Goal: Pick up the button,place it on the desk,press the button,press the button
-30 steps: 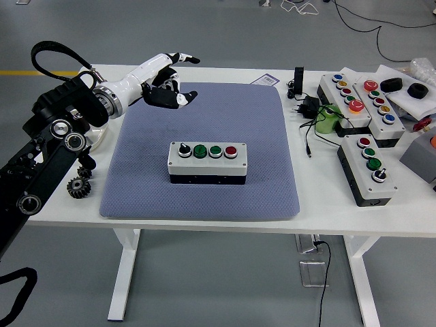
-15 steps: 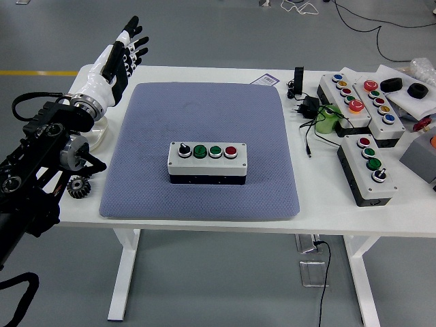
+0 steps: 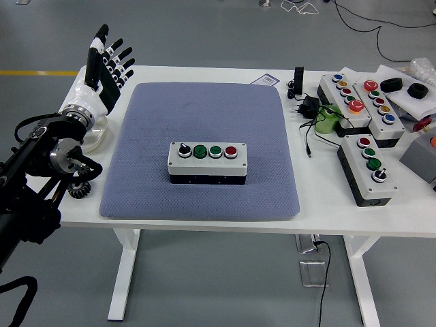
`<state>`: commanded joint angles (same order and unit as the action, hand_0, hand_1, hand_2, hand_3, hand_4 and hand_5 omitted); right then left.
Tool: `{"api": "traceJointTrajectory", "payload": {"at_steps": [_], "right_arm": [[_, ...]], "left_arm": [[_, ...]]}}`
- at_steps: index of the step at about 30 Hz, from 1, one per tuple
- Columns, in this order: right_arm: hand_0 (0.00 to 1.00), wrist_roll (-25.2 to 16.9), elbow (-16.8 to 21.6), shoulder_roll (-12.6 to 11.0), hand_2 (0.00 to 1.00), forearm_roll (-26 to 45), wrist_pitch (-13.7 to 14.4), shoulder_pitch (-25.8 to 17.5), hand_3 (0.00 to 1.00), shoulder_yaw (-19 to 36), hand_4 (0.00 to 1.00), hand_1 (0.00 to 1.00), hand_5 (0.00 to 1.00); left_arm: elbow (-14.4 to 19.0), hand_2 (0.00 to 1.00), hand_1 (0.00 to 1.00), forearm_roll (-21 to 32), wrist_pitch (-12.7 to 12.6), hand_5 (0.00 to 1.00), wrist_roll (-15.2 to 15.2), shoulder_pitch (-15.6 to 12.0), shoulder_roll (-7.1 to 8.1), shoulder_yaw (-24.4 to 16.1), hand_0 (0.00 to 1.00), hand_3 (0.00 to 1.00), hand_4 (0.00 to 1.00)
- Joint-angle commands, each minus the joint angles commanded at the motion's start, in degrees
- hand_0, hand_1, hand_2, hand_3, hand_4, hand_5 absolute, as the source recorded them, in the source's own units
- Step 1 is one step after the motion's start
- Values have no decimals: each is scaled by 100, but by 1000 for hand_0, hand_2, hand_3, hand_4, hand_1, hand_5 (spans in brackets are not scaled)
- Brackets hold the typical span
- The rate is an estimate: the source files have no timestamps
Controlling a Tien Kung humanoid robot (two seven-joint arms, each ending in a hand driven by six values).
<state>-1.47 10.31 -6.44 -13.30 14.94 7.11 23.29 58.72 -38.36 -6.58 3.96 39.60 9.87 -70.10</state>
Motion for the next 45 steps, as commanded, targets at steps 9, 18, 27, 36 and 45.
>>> {"api": "traceJointTrajectory", "payload": {"at_steps": [9,18,27,36,45], "right_arm": [[694,5,0,-6,676,20,6,5,659,-27,381,625,369],[694,33,0,-13,676,-72,13,1,659,17,380,625,368],[694,96,0,-14,675,-308,28,-17,659,189,379,625,369],[693,140,0,-2,675,-436,39,-51,659,277,379,624,369],[693,121,0,5,675,-392,36,-53,659,230,378,623,372]], "left_arm": [[-79,970,952,-169,92,998,-2,-47,73,-54,964,984,766],[-281,967,931,-365,499,998,-31,-130,383,-159,949,971,763],[-427,971,915,-553,588,998,-138,-387,655,-321,927,943,762],[-510,967,912,-674,493,998,-153,-573,766,-481,927,940,764],[-513,961,909,-658,447,998,-165,-593,757,-498,926,938,762]]}}
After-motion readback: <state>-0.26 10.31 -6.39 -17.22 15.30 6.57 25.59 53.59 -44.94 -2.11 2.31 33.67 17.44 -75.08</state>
